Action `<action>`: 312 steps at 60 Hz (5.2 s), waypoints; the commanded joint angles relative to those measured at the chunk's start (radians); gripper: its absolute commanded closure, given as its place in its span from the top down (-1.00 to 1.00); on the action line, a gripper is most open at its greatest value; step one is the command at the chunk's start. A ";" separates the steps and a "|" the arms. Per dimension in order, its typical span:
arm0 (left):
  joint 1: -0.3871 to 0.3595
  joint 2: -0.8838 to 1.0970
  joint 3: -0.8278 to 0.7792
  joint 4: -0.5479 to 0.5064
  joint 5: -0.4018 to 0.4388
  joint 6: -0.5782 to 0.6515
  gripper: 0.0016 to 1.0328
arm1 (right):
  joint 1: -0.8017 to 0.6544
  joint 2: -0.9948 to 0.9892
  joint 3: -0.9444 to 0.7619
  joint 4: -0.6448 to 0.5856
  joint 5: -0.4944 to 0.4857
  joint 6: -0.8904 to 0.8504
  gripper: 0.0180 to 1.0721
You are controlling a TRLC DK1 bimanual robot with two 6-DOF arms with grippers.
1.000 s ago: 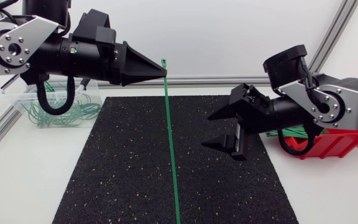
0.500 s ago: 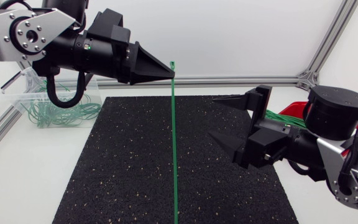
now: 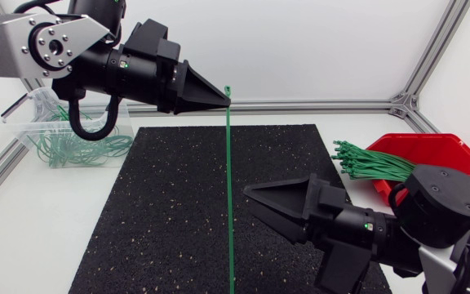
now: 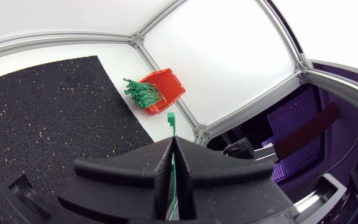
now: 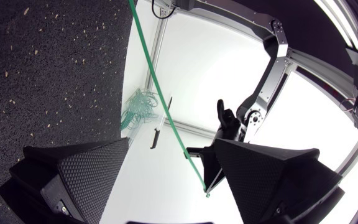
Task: Take a green cable tie from the red box, thread the tail through the head to close it, then place it in the transparent bin on the left.
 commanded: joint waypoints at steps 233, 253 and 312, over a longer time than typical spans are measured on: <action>-0.063 -0.220 -0.404 0.293 -0.025 -0.005 -0.92 | 0.130 -0.108 0.281 -0.641 -0.178 1.281 -0.89; -0.059 -0.231 -0.457 0.402 -0.013 -0.063 -0.92 | 0.035 -0.103 0.459 -0.774 -0.190 1.924 -0.89; -0.019 -0.278 -0.728 0.977 0.104 -0.192 -0.92 | -0.114 0.256 0.816 -0.924 -0.624 2.982 -0.89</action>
